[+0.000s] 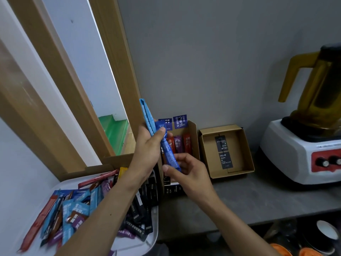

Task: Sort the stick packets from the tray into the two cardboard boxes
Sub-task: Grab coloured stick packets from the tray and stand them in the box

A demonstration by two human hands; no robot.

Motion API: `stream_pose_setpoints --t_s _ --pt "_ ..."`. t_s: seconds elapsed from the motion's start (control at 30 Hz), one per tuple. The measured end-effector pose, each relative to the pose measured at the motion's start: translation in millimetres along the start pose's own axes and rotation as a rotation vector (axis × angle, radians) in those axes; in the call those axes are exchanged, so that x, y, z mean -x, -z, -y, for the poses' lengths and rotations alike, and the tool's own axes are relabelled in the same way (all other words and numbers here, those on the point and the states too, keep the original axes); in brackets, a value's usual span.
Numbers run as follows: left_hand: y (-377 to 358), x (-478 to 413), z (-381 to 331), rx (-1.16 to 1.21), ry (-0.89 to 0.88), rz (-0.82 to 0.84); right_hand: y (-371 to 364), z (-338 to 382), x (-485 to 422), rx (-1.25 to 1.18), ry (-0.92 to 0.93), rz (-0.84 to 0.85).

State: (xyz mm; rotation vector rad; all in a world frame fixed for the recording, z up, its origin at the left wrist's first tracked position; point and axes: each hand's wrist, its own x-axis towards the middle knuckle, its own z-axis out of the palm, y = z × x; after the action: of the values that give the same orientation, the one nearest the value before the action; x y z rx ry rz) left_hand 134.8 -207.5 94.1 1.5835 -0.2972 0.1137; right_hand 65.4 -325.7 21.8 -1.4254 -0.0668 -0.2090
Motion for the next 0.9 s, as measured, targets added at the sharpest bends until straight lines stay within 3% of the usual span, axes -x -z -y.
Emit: stream_pose_setpoints --t_s 0.13,0.33,0.5,0.57,0.67,0.73,0.9 --pt "2 -1 -2 -0.078 -0.019 0.014 9 -7 9 0.070 0.085 -0.142" --pt "15 1 -15 -0.410 -0.037 -0.043 16 -24 19 0.476 0.300 -0.396" --pt "19 -6 -9 -0.346 -0.011 -0.046 20 -26 17 0.538 0.416 -0.440" --pt "19 -8 -9 -0.392 -0.026 -0.036 21 -25 16 0.430 0.357 -0.388" --pt "20 -11 -9 -0.402 -0.030 0.007 20 -17 14 -0.011 0.110 -0.176" --pt "23 -14 -8 -0.397 -0.032 0.016 19 -14 11 -0.228 0.025 -0.146" --pt "17 -15 -9 -0.379 -0.067 0.017 23 -14 6 -0.111 -0.057 -0.108"
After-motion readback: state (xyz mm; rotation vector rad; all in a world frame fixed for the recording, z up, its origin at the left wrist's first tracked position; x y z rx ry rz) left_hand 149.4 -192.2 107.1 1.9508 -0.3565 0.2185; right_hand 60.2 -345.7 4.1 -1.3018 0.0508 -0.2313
